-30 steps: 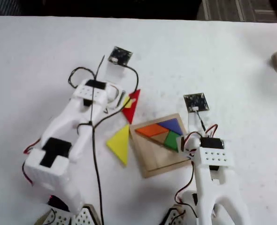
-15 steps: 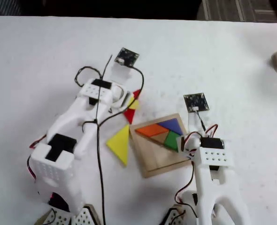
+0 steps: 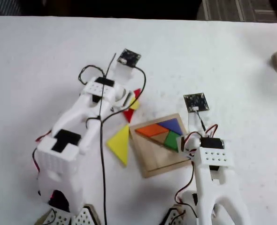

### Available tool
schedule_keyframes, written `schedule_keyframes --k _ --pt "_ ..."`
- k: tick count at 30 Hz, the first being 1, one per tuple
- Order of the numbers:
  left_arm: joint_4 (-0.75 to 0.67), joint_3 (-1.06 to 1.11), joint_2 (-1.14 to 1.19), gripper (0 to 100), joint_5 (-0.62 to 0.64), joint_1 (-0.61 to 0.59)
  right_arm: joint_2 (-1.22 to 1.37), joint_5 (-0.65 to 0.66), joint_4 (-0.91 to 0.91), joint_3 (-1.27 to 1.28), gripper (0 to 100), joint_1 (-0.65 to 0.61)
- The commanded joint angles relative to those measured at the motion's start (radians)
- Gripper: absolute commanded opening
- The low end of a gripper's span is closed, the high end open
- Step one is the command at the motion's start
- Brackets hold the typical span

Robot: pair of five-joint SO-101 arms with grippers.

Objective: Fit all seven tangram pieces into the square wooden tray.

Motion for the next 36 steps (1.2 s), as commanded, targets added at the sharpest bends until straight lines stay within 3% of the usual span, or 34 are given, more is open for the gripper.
schedule_keyframes --k 1,9,16,36 --pt "0.092 -0.173 0.065 29 0.005 0.002 -0.041 0.009 -0.010 -0.005 1.7 -0.004" --pt "0.157 -0.238 0.101 29 0.015 -0.002 -0.038 0.009 -0.012 -0.005 1.7 -0.005" --pt "0.186 -0.258 0.033 29 -0.057 -0.137 -0.035 0.009 -0.012 -0.005 1.7 -0.005" --pt "0.170 -0.279 0.044 29 -0.152 -0.156 -0.033 0.009 -0.013 -0.005 1.8 -0.008"
